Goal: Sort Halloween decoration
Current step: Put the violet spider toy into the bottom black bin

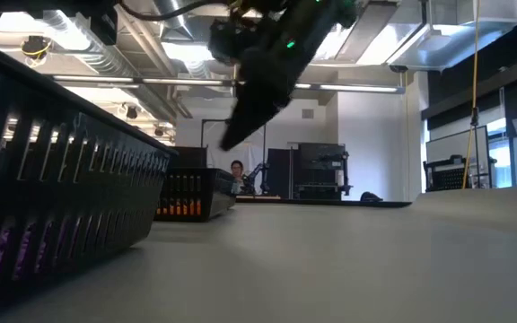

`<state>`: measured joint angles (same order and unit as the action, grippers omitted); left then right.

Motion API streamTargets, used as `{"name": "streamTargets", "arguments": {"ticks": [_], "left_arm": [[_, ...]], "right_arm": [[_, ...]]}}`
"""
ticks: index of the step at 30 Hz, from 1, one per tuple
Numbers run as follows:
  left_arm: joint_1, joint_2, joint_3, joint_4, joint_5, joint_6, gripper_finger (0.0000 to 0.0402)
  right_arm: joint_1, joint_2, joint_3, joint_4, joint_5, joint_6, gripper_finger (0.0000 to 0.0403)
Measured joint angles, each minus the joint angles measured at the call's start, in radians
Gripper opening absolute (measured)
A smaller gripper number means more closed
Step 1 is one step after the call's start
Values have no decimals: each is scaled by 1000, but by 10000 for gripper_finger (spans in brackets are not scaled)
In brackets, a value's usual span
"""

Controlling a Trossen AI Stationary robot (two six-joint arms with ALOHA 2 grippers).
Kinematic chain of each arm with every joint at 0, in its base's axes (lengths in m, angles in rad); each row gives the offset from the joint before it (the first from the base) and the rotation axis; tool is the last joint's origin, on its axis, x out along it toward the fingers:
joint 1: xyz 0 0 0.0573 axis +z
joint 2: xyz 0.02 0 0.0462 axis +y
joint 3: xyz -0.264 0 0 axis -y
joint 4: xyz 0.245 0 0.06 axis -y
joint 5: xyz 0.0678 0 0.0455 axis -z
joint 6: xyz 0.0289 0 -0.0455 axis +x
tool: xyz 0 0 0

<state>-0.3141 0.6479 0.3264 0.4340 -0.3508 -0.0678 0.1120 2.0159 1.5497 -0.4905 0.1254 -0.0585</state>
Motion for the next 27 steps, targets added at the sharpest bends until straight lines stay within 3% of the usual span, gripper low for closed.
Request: {"name": "streamTargets", "arguments": {"ticks": [6,11,19,27], "left_arm": [[0,0,0,0,0,0,0],[0,0,0,0,0,0,0],[0,0,0,0,0,0,0],[0,0,0,0,0,0,0]], "right_arm": [[130,-96,-3,-319,40,91,161],[297,-229,-110,-372,94,194,125],[546,-469,-428,-194,101,520,97],[741,-479,-684,99,127,800,98]]}}
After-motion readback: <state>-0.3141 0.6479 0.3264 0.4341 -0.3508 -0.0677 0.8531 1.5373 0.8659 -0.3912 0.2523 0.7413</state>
